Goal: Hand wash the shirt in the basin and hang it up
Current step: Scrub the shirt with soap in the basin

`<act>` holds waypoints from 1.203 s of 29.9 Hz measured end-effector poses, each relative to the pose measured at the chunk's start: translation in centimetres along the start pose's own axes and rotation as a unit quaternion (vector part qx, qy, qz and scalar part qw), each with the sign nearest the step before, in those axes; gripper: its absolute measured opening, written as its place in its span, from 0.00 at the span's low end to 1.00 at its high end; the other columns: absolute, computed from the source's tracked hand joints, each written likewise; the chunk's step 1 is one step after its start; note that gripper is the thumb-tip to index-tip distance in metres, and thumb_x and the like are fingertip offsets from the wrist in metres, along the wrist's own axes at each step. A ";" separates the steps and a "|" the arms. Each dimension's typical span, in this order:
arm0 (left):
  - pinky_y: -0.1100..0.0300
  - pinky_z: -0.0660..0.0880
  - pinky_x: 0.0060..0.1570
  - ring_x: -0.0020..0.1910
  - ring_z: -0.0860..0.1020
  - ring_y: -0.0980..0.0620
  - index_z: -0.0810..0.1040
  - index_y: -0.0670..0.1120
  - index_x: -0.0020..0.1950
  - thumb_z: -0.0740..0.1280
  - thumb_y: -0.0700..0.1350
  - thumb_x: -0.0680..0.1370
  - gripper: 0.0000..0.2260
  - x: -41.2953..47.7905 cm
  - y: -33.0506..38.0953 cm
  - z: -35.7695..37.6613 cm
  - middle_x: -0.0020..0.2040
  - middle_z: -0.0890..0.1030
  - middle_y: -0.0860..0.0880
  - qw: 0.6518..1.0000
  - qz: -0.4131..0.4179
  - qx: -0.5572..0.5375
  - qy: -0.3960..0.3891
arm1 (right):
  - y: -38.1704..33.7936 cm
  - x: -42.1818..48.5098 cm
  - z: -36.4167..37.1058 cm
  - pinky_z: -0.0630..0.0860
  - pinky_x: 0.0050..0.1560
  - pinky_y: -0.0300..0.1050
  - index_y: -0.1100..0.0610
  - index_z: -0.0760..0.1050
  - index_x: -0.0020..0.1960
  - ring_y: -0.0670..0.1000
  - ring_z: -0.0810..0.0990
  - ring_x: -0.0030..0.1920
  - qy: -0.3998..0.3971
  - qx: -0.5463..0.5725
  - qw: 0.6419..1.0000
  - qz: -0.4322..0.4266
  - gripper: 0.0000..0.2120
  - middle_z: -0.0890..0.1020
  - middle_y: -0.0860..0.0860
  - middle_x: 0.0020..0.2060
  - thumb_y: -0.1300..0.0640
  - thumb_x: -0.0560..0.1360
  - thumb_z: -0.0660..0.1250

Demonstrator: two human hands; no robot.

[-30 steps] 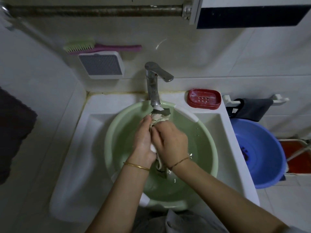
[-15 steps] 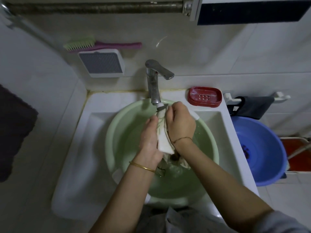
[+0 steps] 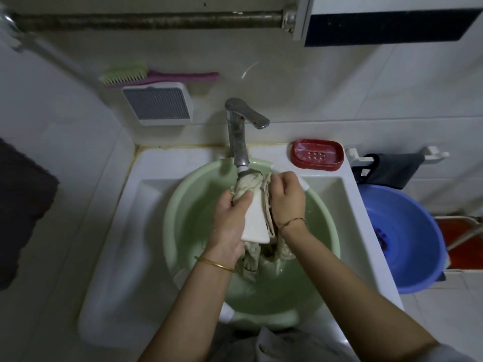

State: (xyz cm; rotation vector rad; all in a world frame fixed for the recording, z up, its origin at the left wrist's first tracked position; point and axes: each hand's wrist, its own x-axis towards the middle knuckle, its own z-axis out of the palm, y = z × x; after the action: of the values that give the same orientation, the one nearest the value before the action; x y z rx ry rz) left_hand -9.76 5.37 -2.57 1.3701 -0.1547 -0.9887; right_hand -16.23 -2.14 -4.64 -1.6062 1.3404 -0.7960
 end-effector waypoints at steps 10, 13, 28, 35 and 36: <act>0.55 0.76 0.35 0.36 0.78 0.48 0.72 0.44 0.52 0.63 0.47 0.79 0.07 0.4 0.7 0.5 0.41 0.79 0.46 0.963 0.174 0.196 0.059 | 0.4 -2.4 -2.1 0.72 0.44 0.47 0.52 0.69 0.43 0.48 0.74 0.40 -0.143 0.161 0.976 0.019 0.08 0.75 0.48 0.39 0.50 0.79 0.59; 0.58 0.72 0.38 0.39 0.76 0.49 0.71 0.43 0.50 0.61 0.48 0.80 0.08 0.1 1.3 1.1 0.41 0.76 0.49 0.932 0.231 0.270 0.074 | 0.1 -3.2 -2.6 0.72 0.40 0.38 0.55 0.74 0.45 0.42 0.74 0.38 -0.235 0.142 0.961 -0.022 0.08 0.76 0.47 0.39 0.52 0.78 0.64; 0.55 0.73 0.37 0.36 0.76 0.47 0.74 0.42 0.46 0.66 0.55 0.76 0.15 1.2 2.5 2.7 0.38 0.79 0.45 0.852 0.289 0.437 0.011 | 1.9 -1.4 -3.9 0.75 0.40 0.46 0.62 0.72 0.53 0.54 0.78 0.39 -0.281 0.408 0.838 0.230 0.16 0.79 0.59 0.42 0.53 0.71 0.69; 0.58 0.68 0.33 0.36 0.76 0.45 0.73 0.39 0.42 0.65 0.53 0.77 0.17 2.1 3.6 2.8 0.39 0.79 0.39 0.890 0.251 0.380 0.016 | 2.4 1.9 -6.6 0.78 0.27 0.40 0.62 0.70 0.58 0.49 0.80 0.28 -0.230 0.457 0.807 0.295 0.10 0.82 0.56 0.34 0.58 0.80 0.58; 0.57 0.70 0.35 0.37 0.77 0.45 0.74 0.38 0.43 0.65 0.53 0.77 0.17 2.3 3.7 2.7 0.39 0.79 0.39 0.897 0.246 0.367 0.017 | 2.6 3.1 -6.8 0.78 0.27 0.40 0.63 0.68 0.60 0.49 0.80 0.29 -0.208 0.442 0.820 0.297 0.11 0.82 0.56 0.35 0.58 0.81 0.58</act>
State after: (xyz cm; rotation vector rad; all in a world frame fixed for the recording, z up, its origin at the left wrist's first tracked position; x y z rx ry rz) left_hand -8.26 1.42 0.31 1.8960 -0.8777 -0.4745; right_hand -22.66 -6.78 -4.31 -0.5121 0.8447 -0.4982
